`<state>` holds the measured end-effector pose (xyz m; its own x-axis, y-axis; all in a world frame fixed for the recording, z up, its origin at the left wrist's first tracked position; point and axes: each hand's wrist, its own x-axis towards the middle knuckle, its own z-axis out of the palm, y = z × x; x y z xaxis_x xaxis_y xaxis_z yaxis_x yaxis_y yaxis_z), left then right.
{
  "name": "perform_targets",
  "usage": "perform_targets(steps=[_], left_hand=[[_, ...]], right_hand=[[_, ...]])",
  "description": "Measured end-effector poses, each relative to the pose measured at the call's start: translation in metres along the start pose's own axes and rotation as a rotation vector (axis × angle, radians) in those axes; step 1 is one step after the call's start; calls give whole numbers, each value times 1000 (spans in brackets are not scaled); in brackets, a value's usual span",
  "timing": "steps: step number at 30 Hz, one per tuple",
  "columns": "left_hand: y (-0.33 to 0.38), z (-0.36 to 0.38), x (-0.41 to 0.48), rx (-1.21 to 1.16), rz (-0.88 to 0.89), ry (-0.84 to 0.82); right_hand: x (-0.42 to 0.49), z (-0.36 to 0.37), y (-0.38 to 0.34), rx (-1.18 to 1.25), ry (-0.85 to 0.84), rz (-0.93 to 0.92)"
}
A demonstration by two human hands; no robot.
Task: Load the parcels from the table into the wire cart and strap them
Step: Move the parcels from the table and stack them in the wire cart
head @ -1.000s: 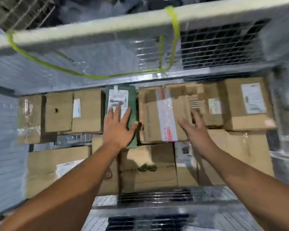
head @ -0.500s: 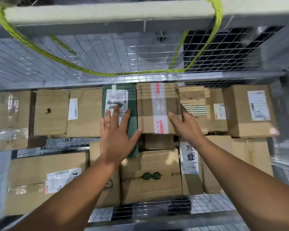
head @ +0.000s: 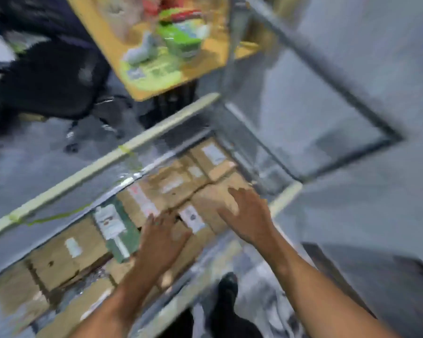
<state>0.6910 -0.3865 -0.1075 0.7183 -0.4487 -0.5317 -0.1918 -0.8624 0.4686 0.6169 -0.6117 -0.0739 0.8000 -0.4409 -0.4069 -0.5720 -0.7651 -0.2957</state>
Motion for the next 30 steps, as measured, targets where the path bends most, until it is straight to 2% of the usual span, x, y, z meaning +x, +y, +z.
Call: perform_targets(steps=[3, 5, 8, 11, 16, 21, 24, 27, 30], left_hand=[[97, 2, -42, -2, 177, -75], [154, 14, -71, 100, 355, -87], [229, 47, -116, 233, 575, -169], [294, 120, -178, 256, 775, -249], [362, 266, -310, 329, 1038, -549], [385, 366, -453, 425, 1117, -881], [396, 411, -516, 402, 1113, -1022], [409, 468, -561, 381, 1109, -1080], [426, 533, -584, 389, 1160, -1065]], right_hand=[[-107, -38, 66, 137, 215, 225], [-181, -49, 108, 225, 358, 382], [-292, -49, 171, 327, 466, 650], [-425, -31, 224, 480, 611, 886], [-615, 11, 267, 686, 948, 1248], [-754, 49, 270, 798, 1266, 1545], [-803, 68, 273, 842, 1342, 1669], [-832, 91, 281, 907, 1353, 1727], [-846, 110, 297, 983, 1368, 1760]])
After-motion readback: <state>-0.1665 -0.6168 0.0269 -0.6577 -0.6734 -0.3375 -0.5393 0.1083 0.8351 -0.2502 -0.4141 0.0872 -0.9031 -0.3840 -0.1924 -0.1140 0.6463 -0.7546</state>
